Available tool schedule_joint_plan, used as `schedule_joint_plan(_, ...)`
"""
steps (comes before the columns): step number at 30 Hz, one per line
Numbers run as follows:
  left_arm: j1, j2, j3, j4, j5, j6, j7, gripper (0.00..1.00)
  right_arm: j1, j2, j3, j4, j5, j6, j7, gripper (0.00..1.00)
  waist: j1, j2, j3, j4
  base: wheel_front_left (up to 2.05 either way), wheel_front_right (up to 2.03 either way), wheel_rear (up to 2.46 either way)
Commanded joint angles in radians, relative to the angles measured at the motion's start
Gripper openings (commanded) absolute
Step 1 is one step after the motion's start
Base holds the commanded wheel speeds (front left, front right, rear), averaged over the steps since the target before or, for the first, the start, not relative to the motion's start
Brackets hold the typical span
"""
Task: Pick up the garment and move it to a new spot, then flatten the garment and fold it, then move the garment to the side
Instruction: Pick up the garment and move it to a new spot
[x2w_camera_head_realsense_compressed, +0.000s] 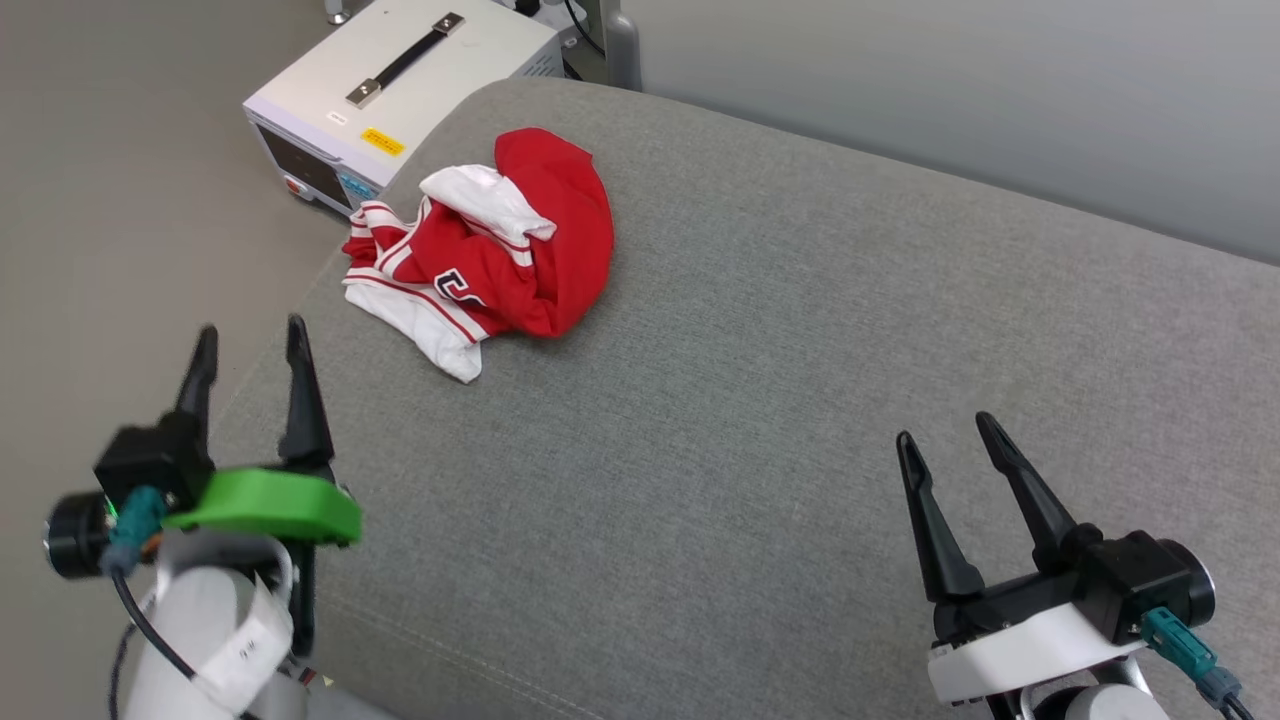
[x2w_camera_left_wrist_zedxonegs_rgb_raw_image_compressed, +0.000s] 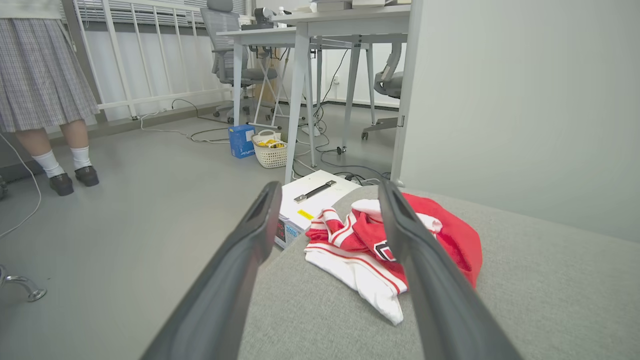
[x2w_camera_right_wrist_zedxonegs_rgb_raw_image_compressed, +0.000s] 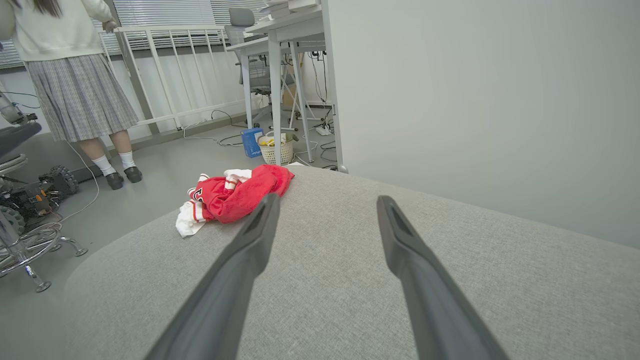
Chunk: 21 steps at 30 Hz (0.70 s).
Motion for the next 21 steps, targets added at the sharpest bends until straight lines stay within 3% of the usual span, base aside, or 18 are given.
schedule_joint_plan(1, -0.062, 0.024, 0.009, 0.017, 0.005, -0.017, -0.006, 1.0, -0.025, -0.012, 0.004, -0.01, -0.007, -0.001, -0.009, 1.0, 0.0, 0.0, 0.038, -0.032, 0.0, 0.0, 0.0)
schedule_joint_plan(7, -0.295, 0.124, -0.01, 0.166, -0.039, -0.055, -0.006, 1.0, -0.072, -0.05, 0.021, -0.029, -0.011, -0.001, -0.009, 1.0, 0.0, 0.0, 0.108, -0.08, 0.0, 0.0, 0.0)
schedule_joint_plan(11, -0.435, 0.181, -0.066, 0.242, -0.077, -0.062, 0.066, 1.0, -0.099, -0.067, 0.019, -0.039, -0.013, -0.001, -0.009, 1.0, 0.0, 0.0, 0.147, -0.103, 0.0, 0.0, 0.0)
schedule_joint_plan(21, -0.693, 0.349, -0.364, 0.377, -0.378, -0.063, 0.558, 1.0, -0.169, -0.103, 0.057, -0.046, -0.006, -0.001, -0.009, 1.0, 0.0, 0.0, 0.236, -0.167, 0.0, 0.0, 0.0)
